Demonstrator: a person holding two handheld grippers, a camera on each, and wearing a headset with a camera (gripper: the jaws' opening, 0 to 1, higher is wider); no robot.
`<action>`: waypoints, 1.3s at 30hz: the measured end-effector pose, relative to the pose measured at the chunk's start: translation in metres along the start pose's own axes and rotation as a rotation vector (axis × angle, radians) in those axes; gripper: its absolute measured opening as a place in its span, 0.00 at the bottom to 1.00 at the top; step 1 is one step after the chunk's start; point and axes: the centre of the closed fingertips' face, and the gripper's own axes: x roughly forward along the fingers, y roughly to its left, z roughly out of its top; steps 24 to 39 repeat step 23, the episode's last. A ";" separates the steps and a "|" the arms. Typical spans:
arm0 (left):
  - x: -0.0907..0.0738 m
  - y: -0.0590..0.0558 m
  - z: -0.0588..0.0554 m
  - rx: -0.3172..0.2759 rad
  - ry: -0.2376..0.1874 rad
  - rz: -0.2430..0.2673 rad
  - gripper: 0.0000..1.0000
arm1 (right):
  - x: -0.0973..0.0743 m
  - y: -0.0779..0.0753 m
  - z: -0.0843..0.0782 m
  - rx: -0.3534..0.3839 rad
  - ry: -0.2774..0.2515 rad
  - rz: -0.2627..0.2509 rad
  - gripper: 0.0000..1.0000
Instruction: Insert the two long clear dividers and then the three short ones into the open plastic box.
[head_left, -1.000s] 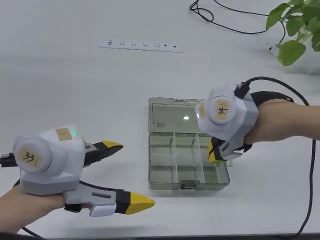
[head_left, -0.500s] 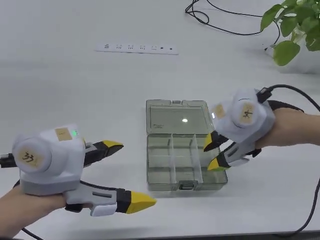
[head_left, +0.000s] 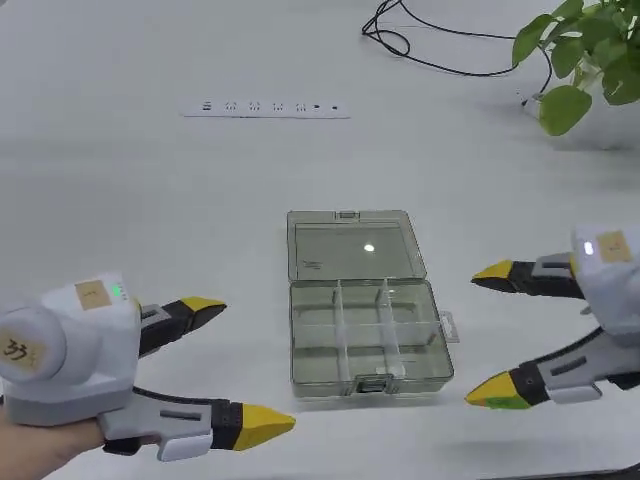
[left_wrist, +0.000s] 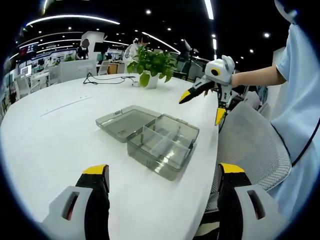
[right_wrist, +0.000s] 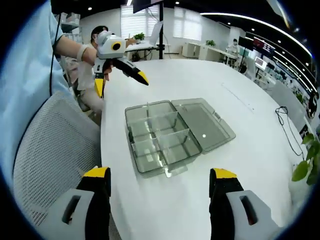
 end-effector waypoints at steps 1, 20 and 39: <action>0.000 0.002 0.000 -0.003 -0.004 0.013 0.95 | -0.004 -0.003 -0.002 0.012 -0.016 -0.025 0.84; -0.003 0.013 -0.007 -0.040 0.025 0.054 1.00 | -0.020 0.008 0.006 0.222 -0.181 -0.181 1.00; -0.005 0.017 -0.007 -0.066 0.012 0.065 1.00 | -0.019 0.011 0.004 0.219 -0.170 -0.180 1.00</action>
